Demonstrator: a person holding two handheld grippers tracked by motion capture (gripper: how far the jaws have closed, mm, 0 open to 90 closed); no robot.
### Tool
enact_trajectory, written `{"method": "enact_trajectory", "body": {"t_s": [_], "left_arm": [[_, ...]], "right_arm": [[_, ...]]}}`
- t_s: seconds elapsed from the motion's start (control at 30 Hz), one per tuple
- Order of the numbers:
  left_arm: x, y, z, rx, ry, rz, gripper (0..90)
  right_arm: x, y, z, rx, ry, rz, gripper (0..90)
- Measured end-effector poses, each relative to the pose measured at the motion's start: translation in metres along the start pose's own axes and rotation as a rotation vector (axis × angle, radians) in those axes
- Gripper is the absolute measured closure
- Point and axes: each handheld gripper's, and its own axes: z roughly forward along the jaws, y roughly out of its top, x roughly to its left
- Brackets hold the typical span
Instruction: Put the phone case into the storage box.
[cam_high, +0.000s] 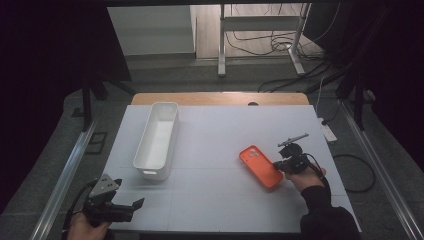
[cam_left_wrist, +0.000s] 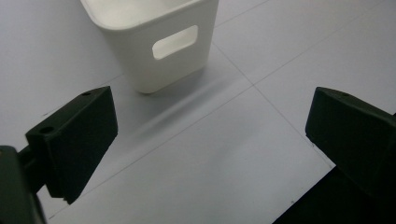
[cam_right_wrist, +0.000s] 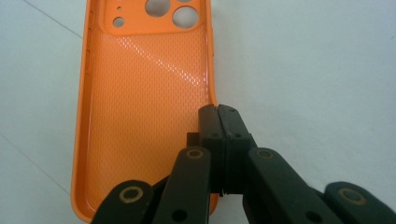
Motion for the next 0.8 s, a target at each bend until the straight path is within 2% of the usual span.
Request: {"method": "enact_trajectory", "body": {"t_s": [0.17, 0.43, 0.67, 0.8], "left_arm": [[0.006, -0.002, -0.002, -0.023, -0.027, -0.063, 2.6], [0.006, -0.001, -0.001, -0.017, -0.024, -0.054, 2.0], [0.012, -0.002, -0.002, -0.026, -0.074, -0.091, 1.6], [0.014, -0.001, -0.001, -0.019, -0.093, -0.099, 0.1]], "right_arm": [[0.002, 0.001, -0.006, -0.032, 0.004, -0.004, 88.6], [0.006, 0.003, -0.016, -0.087, 0.005, -0.014, 88.7], [0.012, 0.004, -0.024, -0.120, 0.012, -0.023, 88.6], [0.014, 0.005, -0.028, -0.135, 0.013, -0.024, 88.6]]}}
